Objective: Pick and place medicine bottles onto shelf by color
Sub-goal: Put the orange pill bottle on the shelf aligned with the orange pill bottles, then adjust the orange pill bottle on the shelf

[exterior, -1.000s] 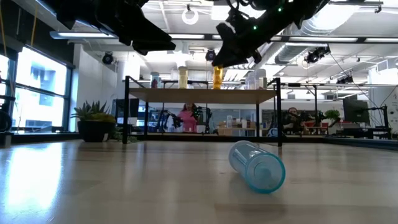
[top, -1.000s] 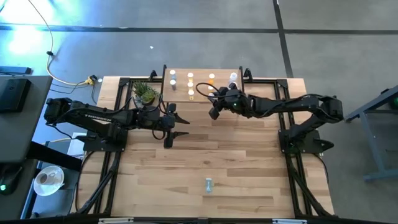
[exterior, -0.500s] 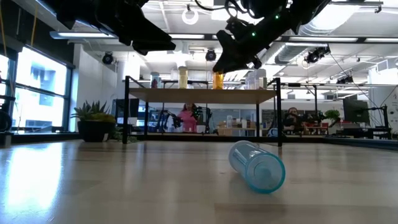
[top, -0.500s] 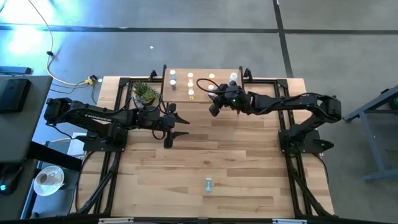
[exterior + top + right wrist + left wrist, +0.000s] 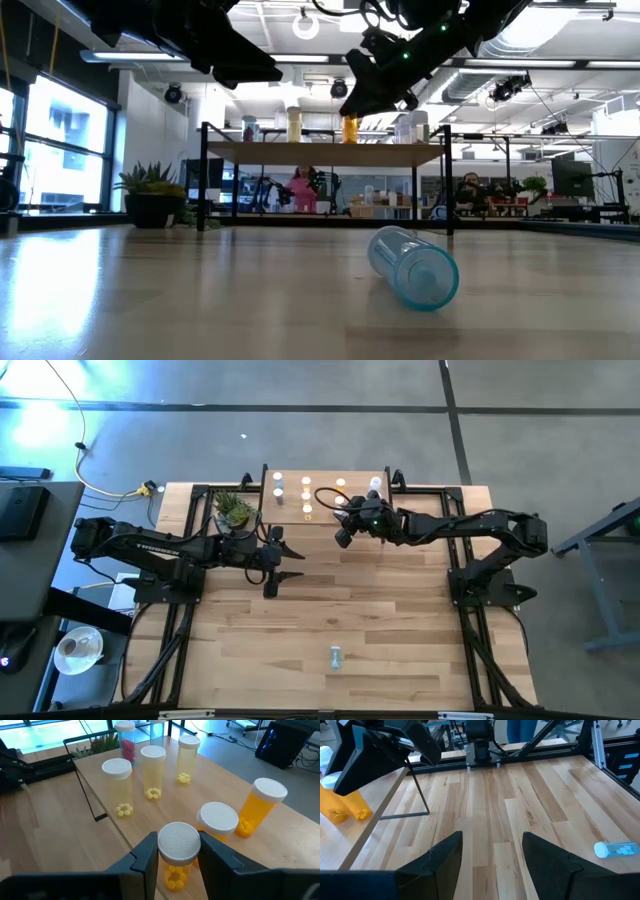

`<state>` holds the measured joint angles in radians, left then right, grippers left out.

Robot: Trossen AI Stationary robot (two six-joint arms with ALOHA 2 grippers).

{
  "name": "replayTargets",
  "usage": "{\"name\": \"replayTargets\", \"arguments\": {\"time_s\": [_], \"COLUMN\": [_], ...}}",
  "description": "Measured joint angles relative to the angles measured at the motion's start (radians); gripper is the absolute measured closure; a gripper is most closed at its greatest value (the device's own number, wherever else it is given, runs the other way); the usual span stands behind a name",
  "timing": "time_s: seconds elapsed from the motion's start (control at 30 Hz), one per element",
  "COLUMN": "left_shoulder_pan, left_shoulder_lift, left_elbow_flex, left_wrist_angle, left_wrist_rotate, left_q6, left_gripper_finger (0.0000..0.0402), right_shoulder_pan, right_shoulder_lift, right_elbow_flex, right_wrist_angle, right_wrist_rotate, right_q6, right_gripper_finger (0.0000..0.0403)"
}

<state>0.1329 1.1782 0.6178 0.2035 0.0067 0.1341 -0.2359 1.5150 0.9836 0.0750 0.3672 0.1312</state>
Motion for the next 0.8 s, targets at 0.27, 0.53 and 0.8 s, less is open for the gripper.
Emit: {"name": "replayTargets", "arguments": {"time_s": [0.27, 0.53, 0.8], "left_shoulder_pan": [0.0, 0.0, 0.0], "left_shoulder_lift": [0.0, 0.0, 0.0], "left_elbow_flex": [0.0, 0.0, 0.0], "left_wrist_angle": [-0.001, -0.001, -0.001], "left_wrist_rotate": [0.0, 0.0, 0.0], "left_q6": [0.0, 0.0, 0.0], "left_gripper_finger": [0.0204, 0.0204, 0.0204], "right_shoulder_pan": [0.0, 0.0, 0.004], "right_shoulder_lift": [0.001, 0.003, 0.002], "right_elbow_flex": [0.0, -0.001, 0.022], "right_wrist_angle": [-0.007, 0.001, 0.002], "right_wrist_rotate": [0.023, 0.061, 0.044], "right_q6": [-0.001, -0.007, -0.019], "right_gripper_finger": [0.0262, 0.0234, 0.0234]}}
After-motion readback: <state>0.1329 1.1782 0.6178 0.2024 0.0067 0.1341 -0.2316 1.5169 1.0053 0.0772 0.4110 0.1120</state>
